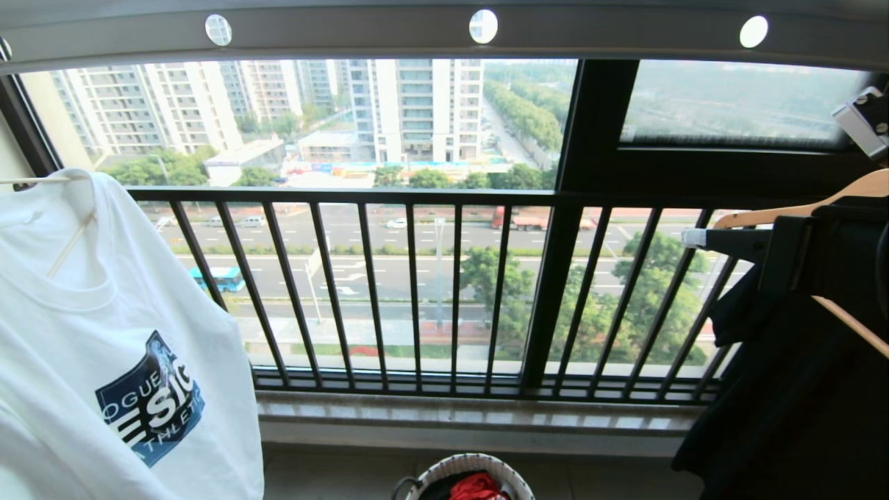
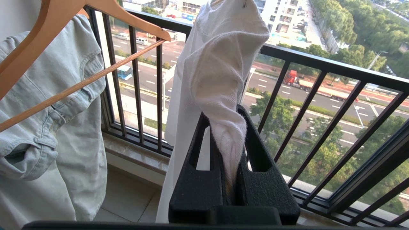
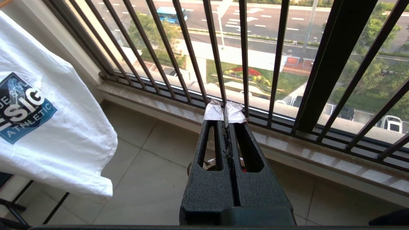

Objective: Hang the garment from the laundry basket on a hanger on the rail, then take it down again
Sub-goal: Hang the clothes rack on the clothesline

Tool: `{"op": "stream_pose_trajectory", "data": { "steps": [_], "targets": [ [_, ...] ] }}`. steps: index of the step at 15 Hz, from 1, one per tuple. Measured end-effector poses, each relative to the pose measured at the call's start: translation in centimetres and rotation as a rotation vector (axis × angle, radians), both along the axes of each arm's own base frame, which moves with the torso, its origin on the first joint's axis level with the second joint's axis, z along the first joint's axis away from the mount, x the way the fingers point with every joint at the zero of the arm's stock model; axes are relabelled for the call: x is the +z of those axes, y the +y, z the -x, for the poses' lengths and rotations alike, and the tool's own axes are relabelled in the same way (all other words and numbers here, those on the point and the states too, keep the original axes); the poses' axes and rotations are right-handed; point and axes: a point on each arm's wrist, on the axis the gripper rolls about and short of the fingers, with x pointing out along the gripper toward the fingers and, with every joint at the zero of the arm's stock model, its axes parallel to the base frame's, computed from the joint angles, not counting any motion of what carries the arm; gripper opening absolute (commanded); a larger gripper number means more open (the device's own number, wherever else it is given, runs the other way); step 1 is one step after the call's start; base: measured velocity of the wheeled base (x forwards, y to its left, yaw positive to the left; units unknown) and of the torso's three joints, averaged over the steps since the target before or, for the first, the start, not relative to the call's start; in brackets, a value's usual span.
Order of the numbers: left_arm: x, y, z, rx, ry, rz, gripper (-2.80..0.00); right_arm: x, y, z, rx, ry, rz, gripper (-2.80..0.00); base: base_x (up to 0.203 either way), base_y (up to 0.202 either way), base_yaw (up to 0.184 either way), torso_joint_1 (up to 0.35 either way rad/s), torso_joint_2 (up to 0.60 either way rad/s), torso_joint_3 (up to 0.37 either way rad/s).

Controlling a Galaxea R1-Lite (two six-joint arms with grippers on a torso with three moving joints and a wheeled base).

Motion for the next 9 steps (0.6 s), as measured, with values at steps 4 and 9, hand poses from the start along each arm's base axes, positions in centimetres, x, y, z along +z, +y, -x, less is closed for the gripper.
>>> {"op": "stream_pose_trajectory", "data": {
  "steps": [4,9],
  "targets": [
    [0.2,0.0,-1.4,0.014,0.028,0.022,-2.8,-0.2,0.1,-0.2,-0.001,0.007,0.002,-2.8,0.0,0.0,0.0,0.0,0.0,0.0],
    [1.4,-0.1,-3.5,0.025,-0.022,0.03,-2.8,-0.4,0.1,-0.6,-0.005,0.017,0.007,-2.8,0.0,0.0,0.0,0.0,0.0,0.0]
  ]
}}
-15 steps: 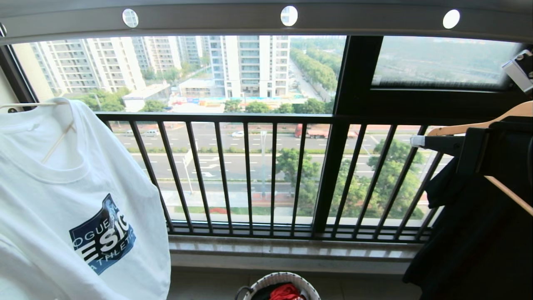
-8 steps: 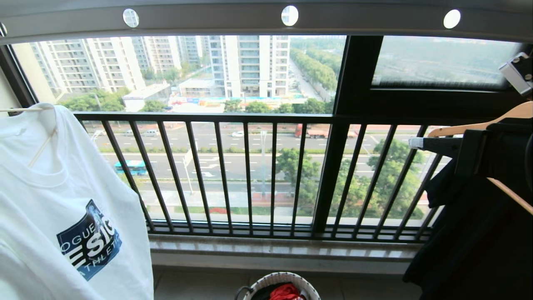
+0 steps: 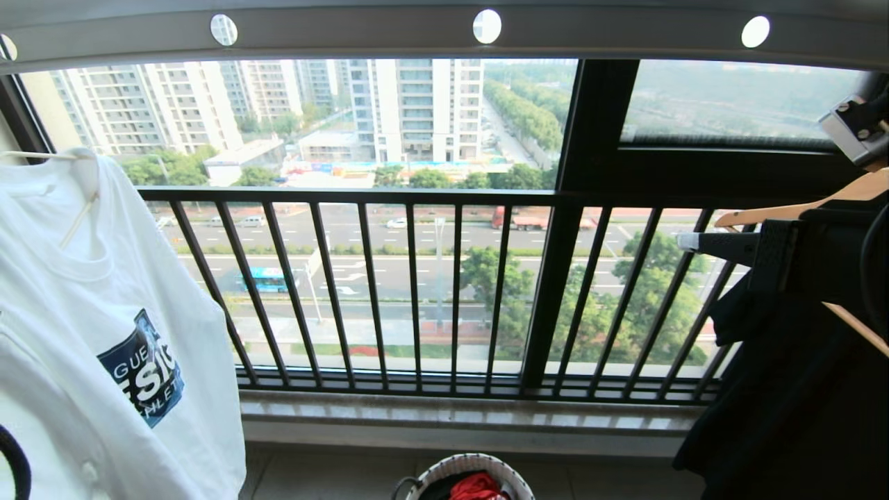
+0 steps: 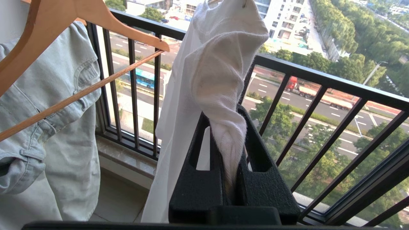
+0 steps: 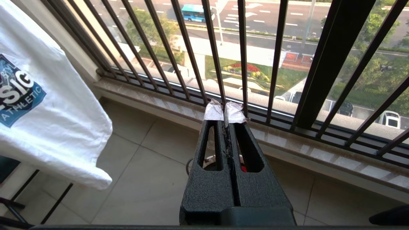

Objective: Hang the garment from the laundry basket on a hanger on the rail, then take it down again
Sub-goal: Hang the clothes rack on the clothesline

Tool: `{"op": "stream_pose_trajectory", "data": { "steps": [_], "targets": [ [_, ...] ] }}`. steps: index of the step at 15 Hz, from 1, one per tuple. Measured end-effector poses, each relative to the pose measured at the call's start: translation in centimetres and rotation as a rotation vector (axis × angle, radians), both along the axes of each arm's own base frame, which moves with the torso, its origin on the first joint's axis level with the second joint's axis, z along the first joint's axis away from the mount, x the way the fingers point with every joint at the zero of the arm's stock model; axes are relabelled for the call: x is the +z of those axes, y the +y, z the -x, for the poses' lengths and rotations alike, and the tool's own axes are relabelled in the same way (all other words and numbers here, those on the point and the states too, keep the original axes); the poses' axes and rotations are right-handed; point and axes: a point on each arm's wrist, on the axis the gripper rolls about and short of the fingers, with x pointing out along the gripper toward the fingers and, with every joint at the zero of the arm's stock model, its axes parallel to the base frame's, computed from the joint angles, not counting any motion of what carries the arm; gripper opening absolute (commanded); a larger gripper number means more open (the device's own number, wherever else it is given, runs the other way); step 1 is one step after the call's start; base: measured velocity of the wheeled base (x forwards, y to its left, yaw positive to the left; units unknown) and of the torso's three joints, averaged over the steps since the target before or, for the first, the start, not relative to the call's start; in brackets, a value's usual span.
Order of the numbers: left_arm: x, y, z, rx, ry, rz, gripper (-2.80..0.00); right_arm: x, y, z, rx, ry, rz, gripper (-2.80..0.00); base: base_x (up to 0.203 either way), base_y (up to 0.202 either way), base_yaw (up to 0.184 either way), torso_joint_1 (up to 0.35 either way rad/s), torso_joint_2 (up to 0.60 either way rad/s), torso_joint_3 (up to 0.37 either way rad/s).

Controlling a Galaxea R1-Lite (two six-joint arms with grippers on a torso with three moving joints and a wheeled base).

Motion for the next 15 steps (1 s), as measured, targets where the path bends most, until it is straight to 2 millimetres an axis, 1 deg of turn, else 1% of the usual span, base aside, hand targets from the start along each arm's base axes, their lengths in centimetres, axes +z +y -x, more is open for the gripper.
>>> {"op": "stream_pose_trajectory", "data": {
  "steps": [5,9,15],
  "targets": [
    [0.1,-0.1,-1.4,0.0,0.027,-0.002,-2.8,-0.2,0.1,-0.3,-0.001,0.01,0.005,-2.8,0.0,0.0,0.0,0.0,0.0,0.0],
    [0.5,0.2,-2.5,0.024,-0.006,-0.004,-2.8,-0.5,0.1,-0.5,-0.001,0.021,0.009,-2.8,0.0,0.0,0.0,0.0,0.0,0.0],
    [0.2,0.4,-3.8,0.046,0.026,-0.003,-2.8,-0.8,0.3,-0.9,-0.001,0.034,0.013,-2.8,0.0,0.0,0.0,0.0,0.0,0.0]
  ]
}}
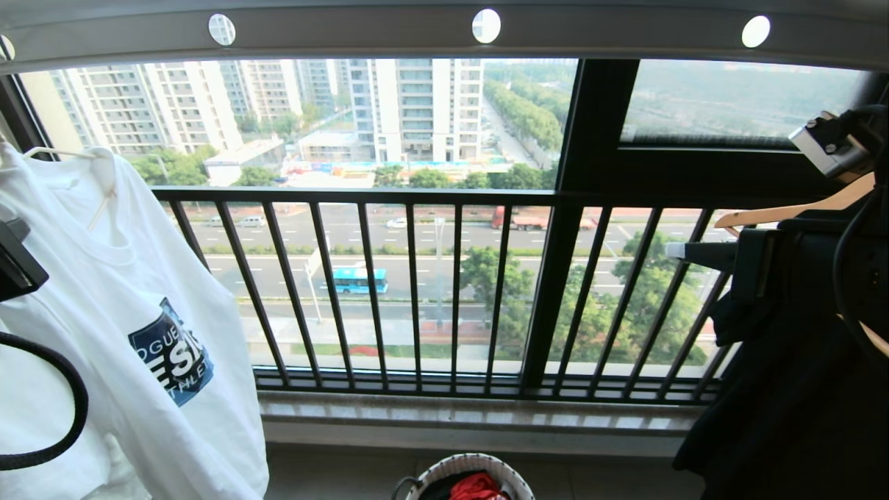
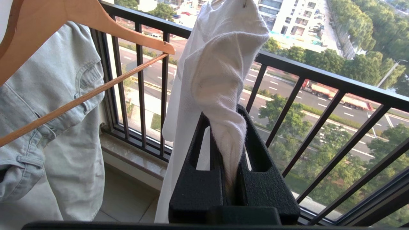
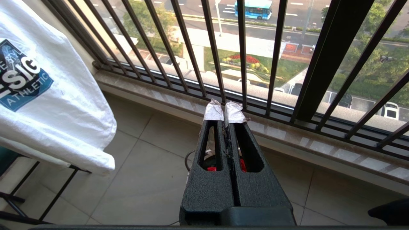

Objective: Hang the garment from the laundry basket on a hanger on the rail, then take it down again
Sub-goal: Hang the clothes rack on the clothesline

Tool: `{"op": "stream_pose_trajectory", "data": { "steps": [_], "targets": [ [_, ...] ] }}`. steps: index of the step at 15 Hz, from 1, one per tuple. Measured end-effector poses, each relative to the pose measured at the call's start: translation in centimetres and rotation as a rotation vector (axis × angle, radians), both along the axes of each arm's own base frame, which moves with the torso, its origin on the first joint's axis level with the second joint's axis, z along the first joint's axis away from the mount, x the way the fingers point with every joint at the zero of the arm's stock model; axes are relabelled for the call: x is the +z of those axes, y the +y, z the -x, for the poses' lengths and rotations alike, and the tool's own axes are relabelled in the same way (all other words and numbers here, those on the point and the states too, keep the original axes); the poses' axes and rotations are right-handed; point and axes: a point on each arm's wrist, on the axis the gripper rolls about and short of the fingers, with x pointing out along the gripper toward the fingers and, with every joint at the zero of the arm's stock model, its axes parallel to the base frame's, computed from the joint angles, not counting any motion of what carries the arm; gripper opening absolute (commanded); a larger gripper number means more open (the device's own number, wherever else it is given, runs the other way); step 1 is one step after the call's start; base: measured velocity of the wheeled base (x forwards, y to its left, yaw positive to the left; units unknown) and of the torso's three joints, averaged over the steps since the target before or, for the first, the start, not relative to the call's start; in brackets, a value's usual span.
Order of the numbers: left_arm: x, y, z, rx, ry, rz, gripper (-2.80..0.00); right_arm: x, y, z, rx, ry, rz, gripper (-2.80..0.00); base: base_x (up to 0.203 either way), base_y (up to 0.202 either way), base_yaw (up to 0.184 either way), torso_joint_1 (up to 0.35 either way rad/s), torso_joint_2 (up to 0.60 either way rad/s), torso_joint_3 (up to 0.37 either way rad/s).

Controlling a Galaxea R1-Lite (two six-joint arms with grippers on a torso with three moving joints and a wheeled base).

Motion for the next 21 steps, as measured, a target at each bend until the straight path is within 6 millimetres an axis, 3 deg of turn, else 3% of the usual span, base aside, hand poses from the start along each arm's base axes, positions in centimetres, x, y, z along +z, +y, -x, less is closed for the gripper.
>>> {"op": "stream_pose_trajectory", "data": {
  "steps": [7,17,18,21],
  "targets": [
    [0.4,0.0,-1.8,0.0,-0.018,-0.003,-2.8,-0.1,0.0,-0.1,0.0,0.005,0.003,-2.8,0.0,0.0,0.0,0.0,0.0,0.0],
    [-1.0,0.2,-3.7,0.014,0.057,0.005,-2.8,-0.5,0.2,-0.5,0.003,0.015,0.017,-2.8,0.0,0.0,0.0,0.0,0.0,0.0],
    [-1.1,0.2,-3.8,0.014,0.061,0.004,0.0,-0.5,0.2,-0.5,0.003,0.015,0.017,-2.8,0.0,0.0,0.0,0.0,0.0,0.0],
    [-1.1,0.2,-3.8,0.015,0.062,0.003,0.0,-0.5,0.2,-0.5,0.003,0.016,0.018,-2.8,0.0,0.0,0.0,0.0,0.0,0.0]
  ]
}}
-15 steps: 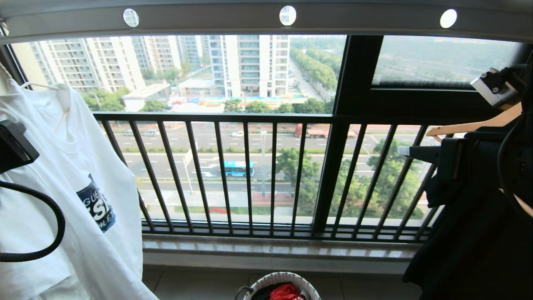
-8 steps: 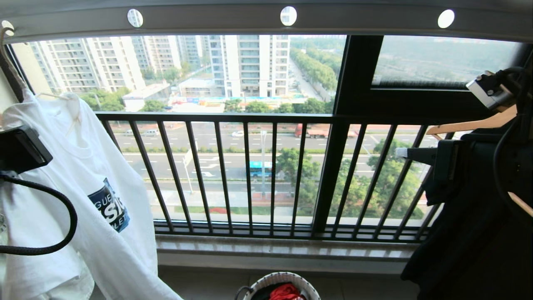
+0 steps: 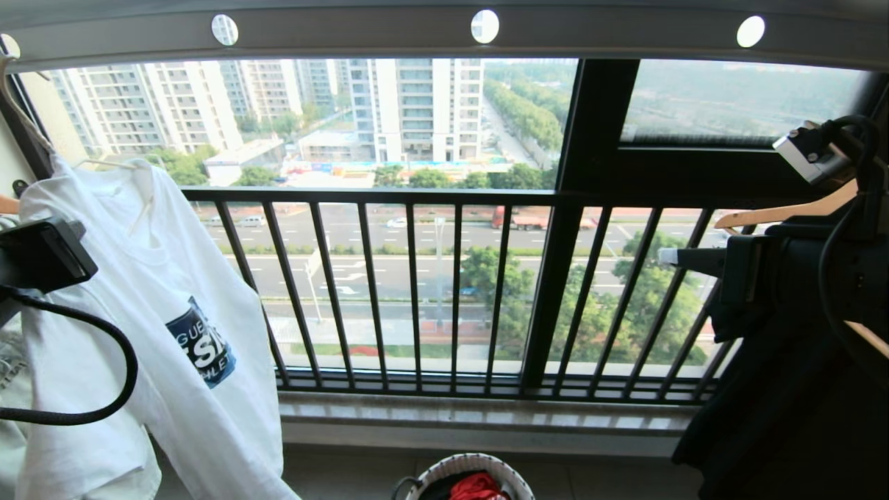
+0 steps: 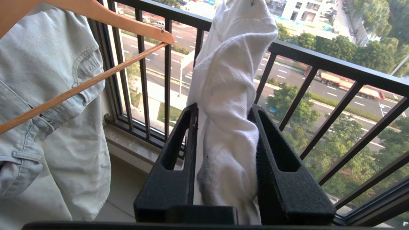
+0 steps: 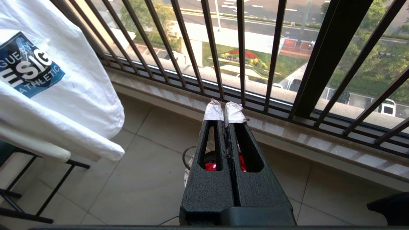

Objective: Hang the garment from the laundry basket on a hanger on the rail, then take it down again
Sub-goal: Hang the clothes rack on the clothesline

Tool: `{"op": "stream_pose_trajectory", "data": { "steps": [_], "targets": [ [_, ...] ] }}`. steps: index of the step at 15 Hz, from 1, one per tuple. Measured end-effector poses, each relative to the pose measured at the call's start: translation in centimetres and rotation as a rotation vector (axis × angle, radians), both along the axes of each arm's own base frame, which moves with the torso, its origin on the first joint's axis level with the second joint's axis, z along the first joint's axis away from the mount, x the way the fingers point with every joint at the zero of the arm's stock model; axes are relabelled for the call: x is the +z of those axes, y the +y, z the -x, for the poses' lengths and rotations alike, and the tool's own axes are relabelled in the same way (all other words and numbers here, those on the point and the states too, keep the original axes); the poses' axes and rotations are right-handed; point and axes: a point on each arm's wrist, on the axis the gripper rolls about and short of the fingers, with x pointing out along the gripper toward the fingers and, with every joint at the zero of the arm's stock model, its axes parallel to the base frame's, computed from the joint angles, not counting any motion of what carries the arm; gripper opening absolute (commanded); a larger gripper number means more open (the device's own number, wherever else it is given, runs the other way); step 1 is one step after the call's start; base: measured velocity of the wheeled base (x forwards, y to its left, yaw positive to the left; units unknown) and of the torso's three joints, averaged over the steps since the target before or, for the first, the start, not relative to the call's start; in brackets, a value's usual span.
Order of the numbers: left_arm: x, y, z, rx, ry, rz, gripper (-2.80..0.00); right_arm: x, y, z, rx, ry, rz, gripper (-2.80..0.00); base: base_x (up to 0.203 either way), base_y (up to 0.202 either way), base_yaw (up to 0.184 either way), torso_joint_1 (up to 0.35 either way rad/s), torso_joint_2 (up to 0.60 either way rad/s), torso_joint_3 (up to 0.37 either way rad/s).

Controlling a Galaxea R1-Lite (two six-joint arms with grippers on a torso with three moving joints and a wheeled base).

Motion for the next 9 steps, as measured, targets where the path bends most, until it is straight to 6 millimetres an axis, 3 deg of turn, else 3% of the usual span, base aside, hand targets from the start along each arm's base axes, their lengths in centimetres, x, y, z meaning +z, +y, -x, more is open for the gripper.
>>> {"op": "stream_pose_trajectory", "data": {
  "steps": [5,9],
  "targets": [
    [-0.4,0.0,0.4,-0.003,0.045,-0.031,0.0,0.0,0.0,0.0,0.0,0.0,0.001,-2.8,0.0,0.0,0.0,0.0,0.0,0.0],
    [-0.5,-0.1,2.6,-0.014,0.169,-0.045,0.0,0.0,0.0,0.0,0.0,0.0,0.001,-2.8,0.0,0.0,0.0,0.0,0.0,0.0]
  ]
}}
